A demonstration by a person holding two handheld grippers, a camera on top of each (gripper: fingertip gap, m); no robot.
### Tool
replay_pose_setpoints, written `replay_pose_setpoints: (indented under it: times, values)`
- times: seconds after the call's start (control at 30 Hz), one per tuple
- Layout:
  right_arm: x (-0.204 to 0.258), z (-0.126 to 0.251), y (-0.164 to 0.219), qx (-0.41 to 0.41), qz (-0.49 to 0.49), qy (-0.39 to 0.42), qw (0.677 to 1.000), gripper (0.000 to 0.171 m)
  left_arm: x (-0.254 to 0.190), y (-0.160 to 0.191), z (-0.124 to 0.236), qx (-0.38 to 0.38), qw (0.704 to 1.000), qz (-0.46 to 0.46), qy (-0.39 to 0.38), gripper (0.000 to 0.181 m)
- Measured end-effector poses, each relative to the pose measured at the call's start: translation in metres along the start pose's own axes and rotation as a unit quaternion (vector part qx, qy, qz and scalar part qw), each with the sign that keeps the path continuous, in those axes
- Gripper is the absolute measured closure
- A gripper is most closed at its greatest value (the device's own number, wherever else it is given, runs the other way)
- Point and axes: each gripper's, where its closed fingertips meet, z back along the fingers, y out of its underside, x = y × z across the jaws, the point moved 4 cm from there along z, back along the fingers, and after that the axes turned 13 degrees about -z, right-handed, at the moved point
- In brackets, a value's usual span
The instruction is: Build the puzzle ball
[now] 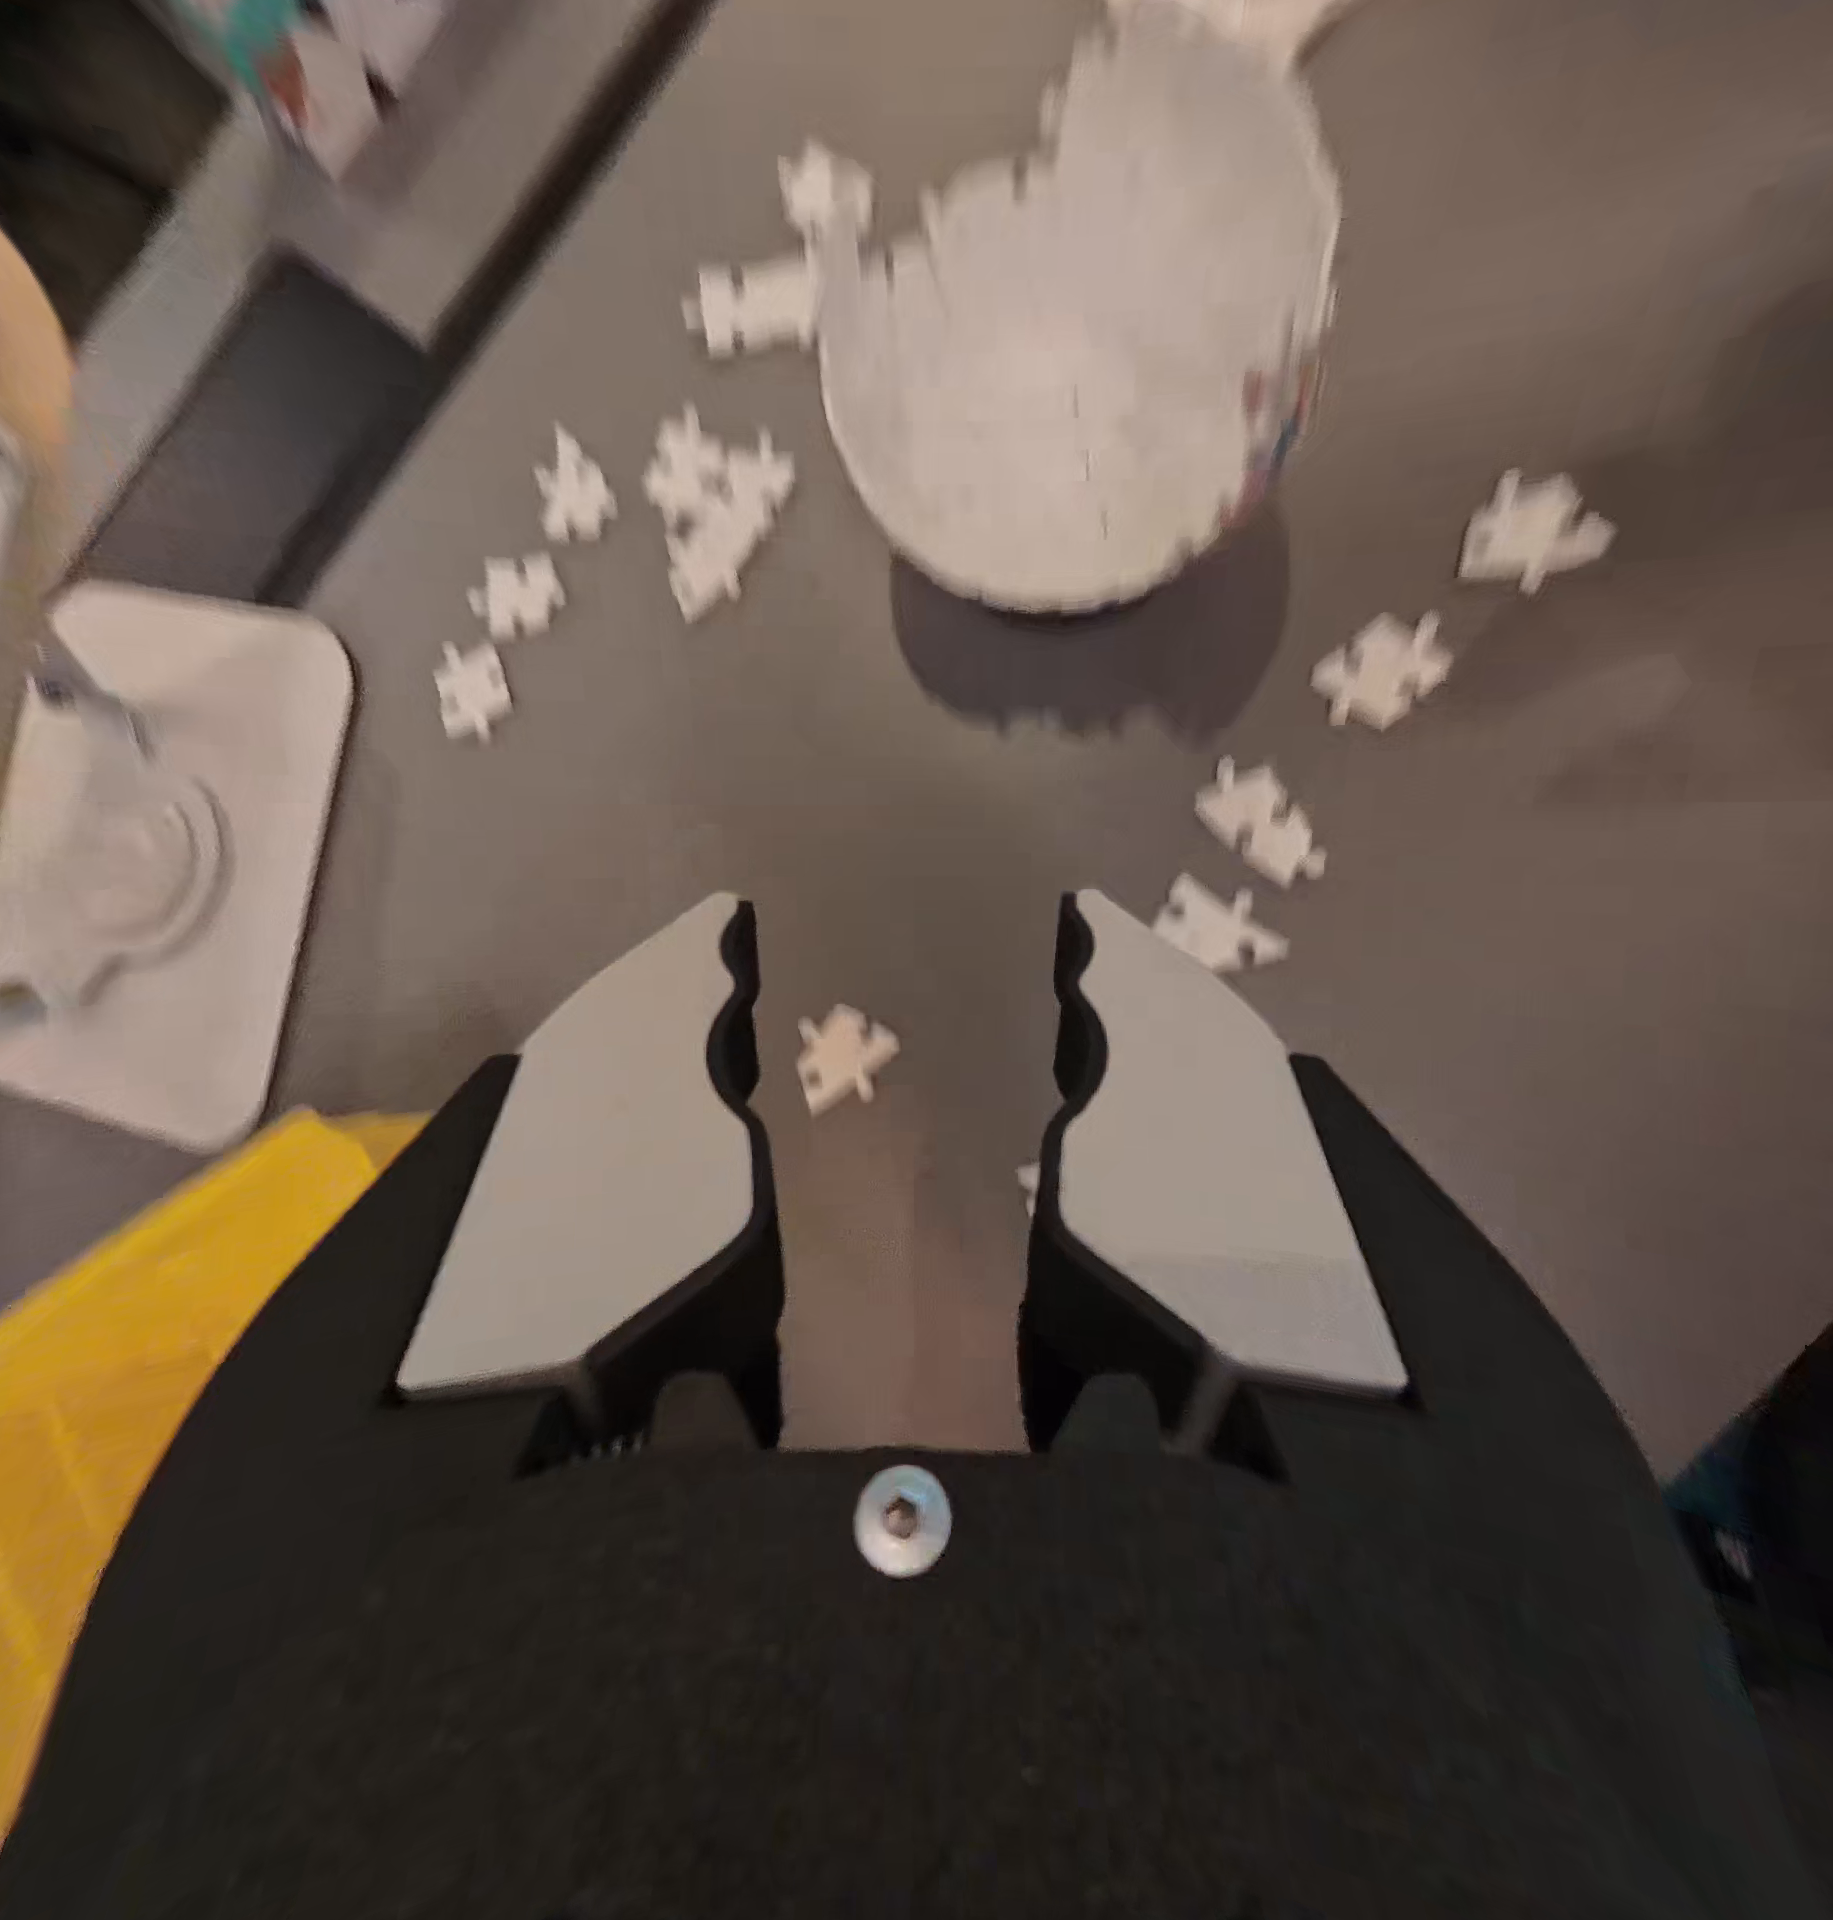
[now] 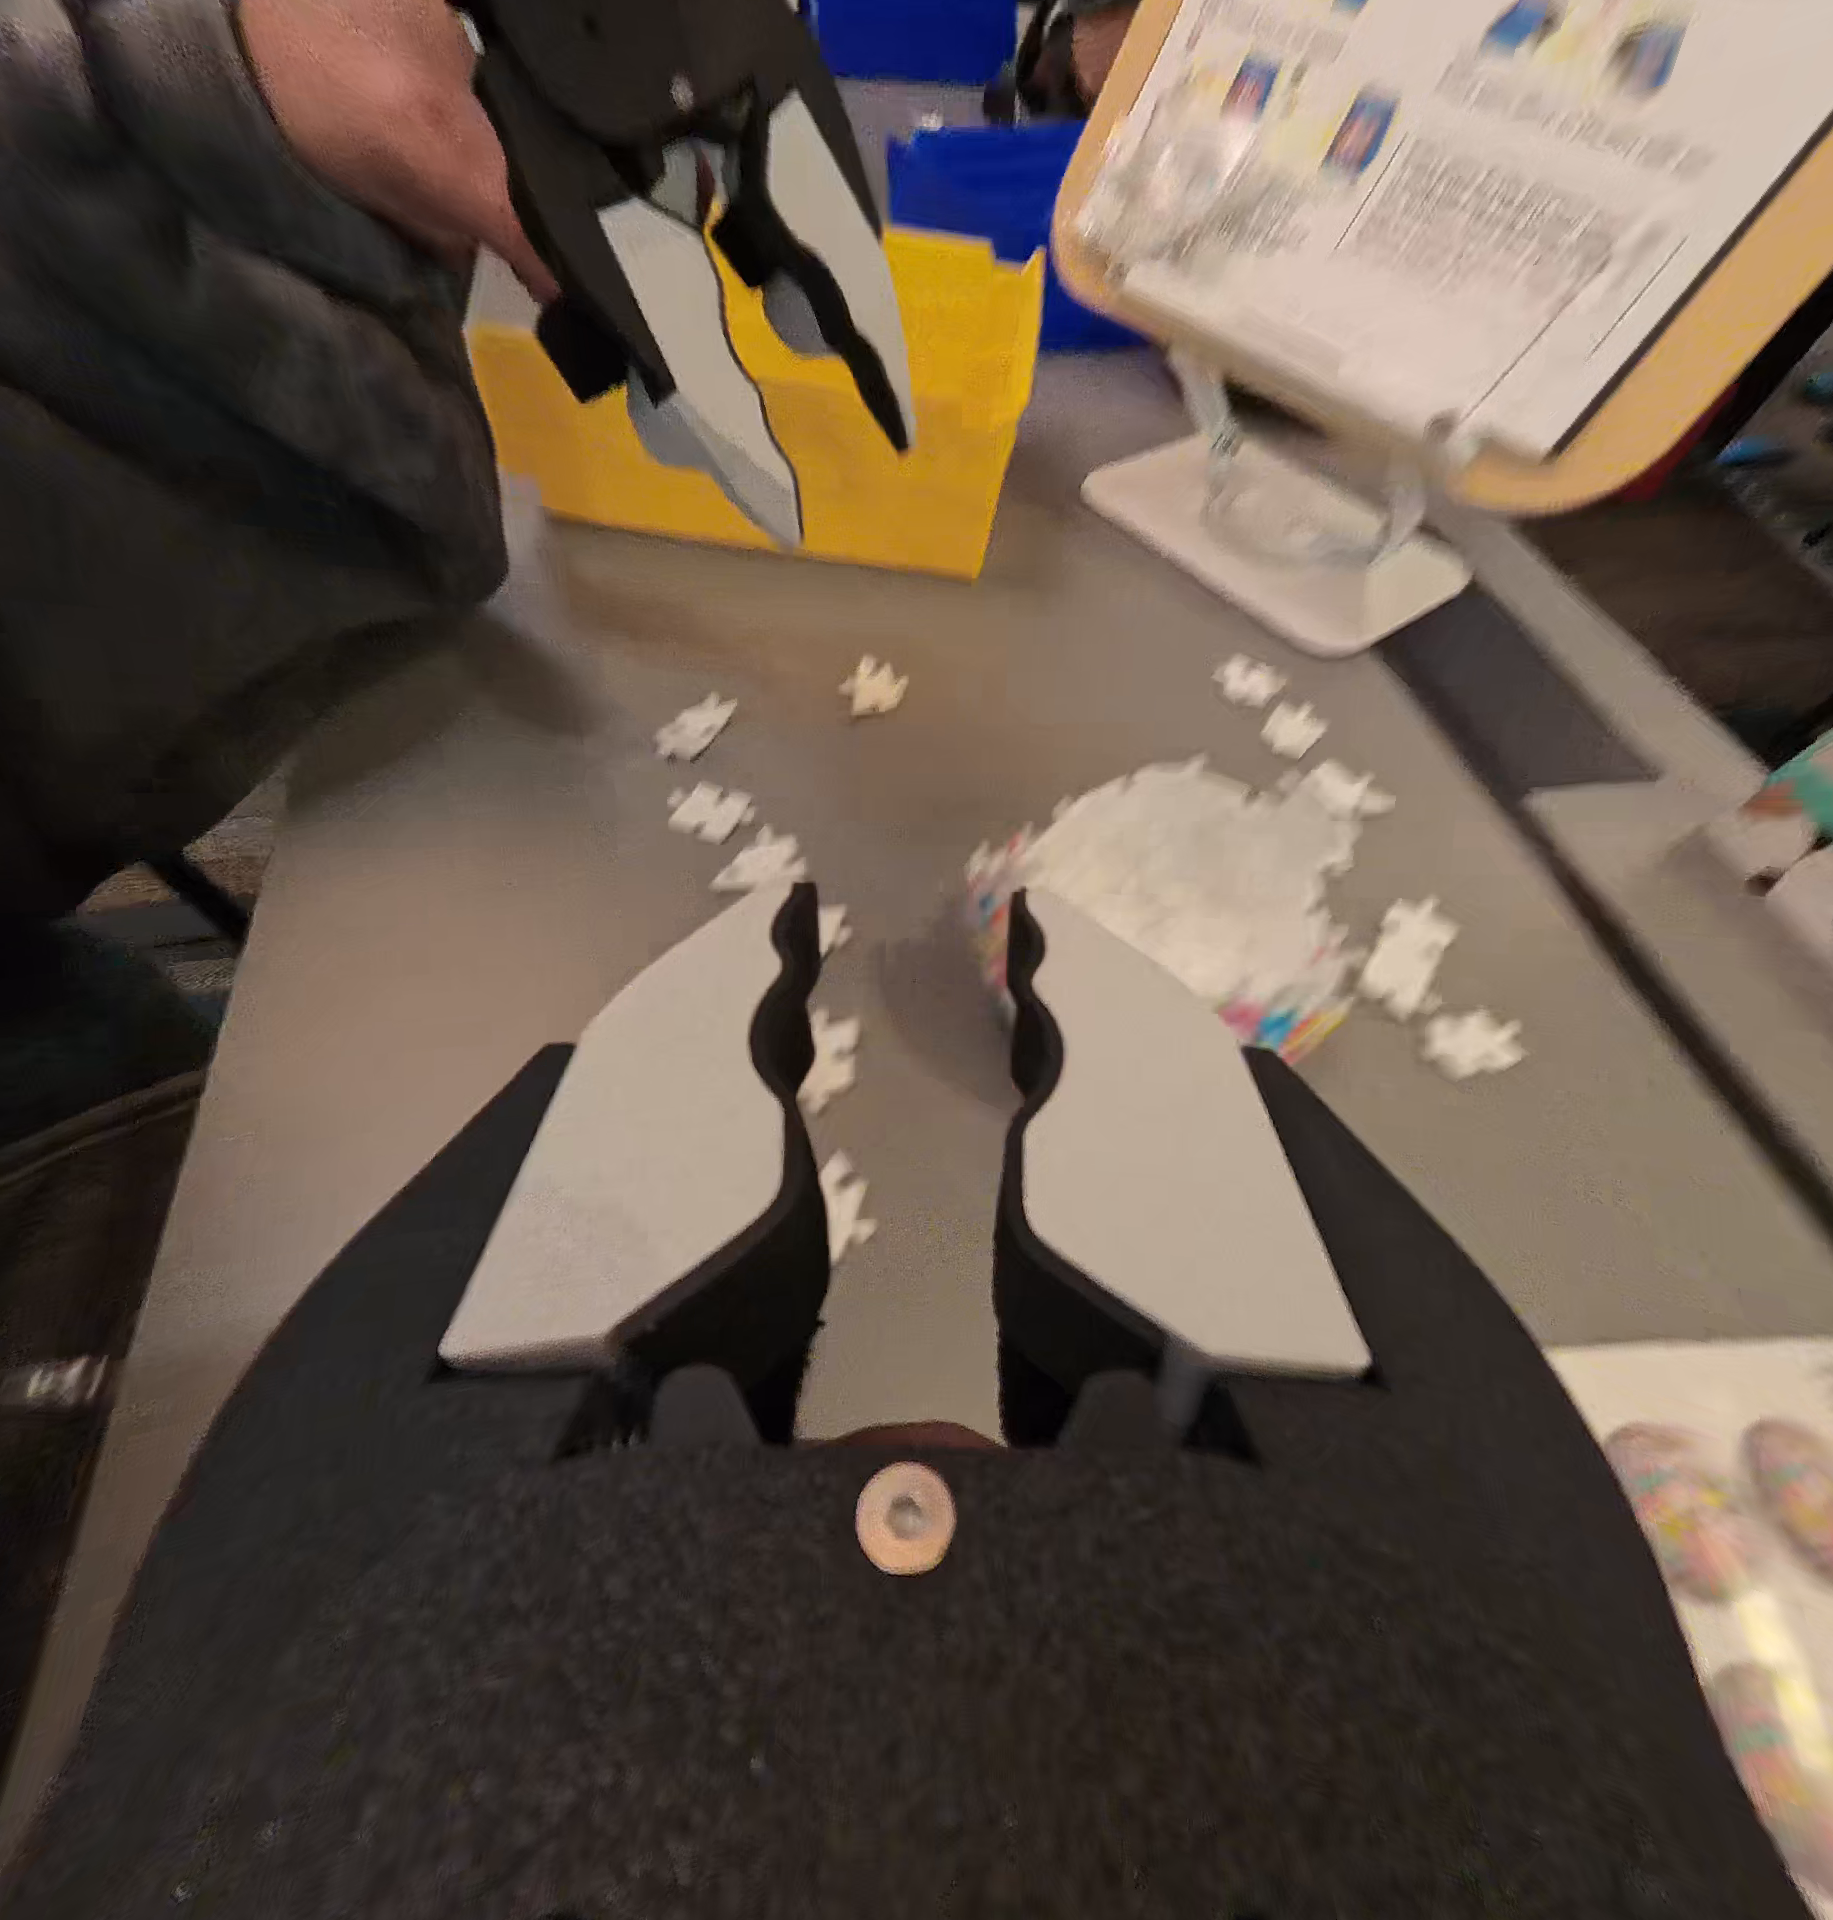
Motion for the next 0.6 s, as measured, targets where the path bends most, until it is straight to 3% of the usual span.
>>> replay_pose_setpoints:
  times: [0.1,0.23,0.43,0.6]
  values:
    - [0.026,0.008,0.063,0.012,-0.046,0.004,0.999,0.136,-0.039,0.045,-0.010,0.050,0.999,0.009,0.018,0.127]
    - [0.068,0.018,0.120,0.022,-0.138,-0.025,0.990,0.134,-0.071,0.093,-0.023,0.080,0.995,0.055,0.031,0.127]
    - [0.095,0.032,0.131,0.012,-0.134,-0.025,0.991,0.134,-0.086,0.111,-0.044,0.063,0.994,0.084,0.029,0.125]
    - [0.089,0.032,0.133,0.013,-0.151,-0.033,0.988,0.134,-0.053,0.104,-0.052,0.053,0.994,0.096,0.004,0.115]
